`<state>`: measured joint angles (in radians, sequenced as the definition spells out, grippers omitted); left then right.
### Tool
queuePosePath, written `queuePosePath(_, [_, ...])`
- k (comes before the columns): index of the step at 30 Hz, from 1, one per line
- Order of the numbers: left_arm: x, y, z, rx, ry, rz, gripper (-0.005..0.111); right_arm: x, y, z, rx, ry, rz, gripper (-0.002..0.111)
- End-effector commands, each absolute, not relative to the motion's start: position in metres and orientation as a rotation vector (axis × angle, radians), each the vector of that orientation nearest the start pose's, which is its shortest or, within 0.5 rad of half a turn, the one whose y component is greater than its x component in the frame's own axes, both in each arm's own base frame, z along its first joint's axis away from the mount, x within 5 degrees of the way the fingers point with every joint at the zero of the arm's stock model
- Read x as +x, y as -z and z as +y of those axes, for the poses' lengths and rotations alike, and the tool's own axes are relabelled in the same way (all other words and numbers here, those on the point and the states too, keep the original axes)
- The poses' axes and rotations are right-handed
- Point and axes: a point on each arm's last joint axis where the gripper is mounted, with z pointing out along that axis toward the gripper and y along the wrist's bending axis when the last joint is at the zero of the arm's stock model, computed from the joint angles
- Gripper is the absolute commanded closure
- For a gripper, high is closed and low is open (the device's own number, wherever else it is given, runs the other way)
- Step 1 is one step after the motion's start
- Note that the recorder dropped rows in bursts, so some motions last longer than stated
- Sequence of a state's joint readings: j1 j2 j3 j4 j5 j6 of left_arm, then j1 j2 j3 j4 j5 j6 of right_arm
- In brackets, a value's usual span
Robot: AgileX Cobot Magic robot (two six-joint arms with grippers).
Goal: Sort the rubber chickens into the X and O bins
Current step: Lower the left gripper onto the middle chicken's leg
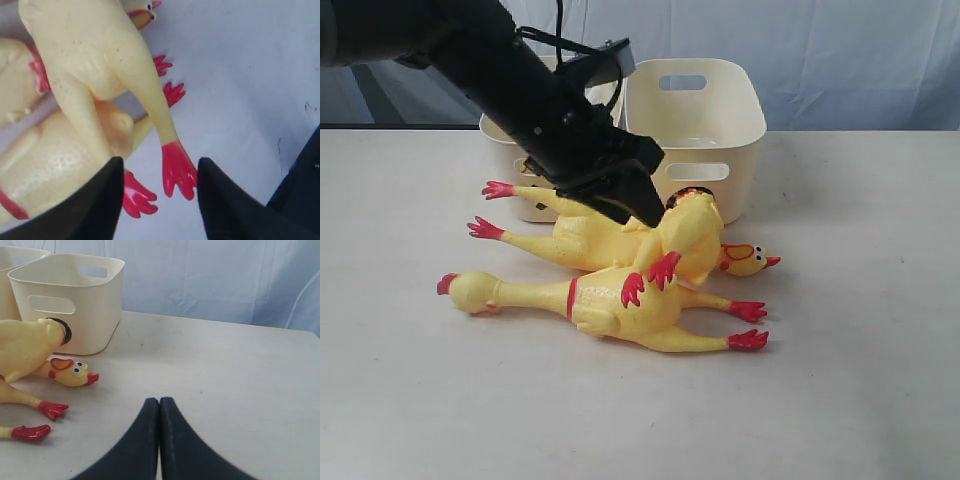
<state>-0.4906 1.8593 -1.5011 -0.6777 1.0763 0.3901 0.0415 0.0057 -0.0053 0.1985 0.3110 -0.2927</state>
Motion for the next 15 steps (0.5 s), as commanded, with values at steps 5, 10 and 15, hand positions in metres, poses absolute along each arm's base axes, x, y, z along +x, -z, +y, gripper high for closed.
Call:
queuePosePath(5, [0.318, -0.238, -0.239, 0.857, 1.09, 2.807, 0.051, 0.054, -0.186, 0.007, -0.165, -0.007, 1.774, 0.109])
queuePosePath(10, [0.321, -0.227, -0.243, 0.843, 1.143, 2.817, 0.051, 0.054, -0.186, 0.007, -0.165, -0.007, 1.774, 0.109])
queuePosePath(15, [0.323, -0.219, -0.247, 0.847, 1.189, 2.817, 0.051, 0.054, -0.186, 0.007, -0.165, -0.007, 1.774, 0.109])
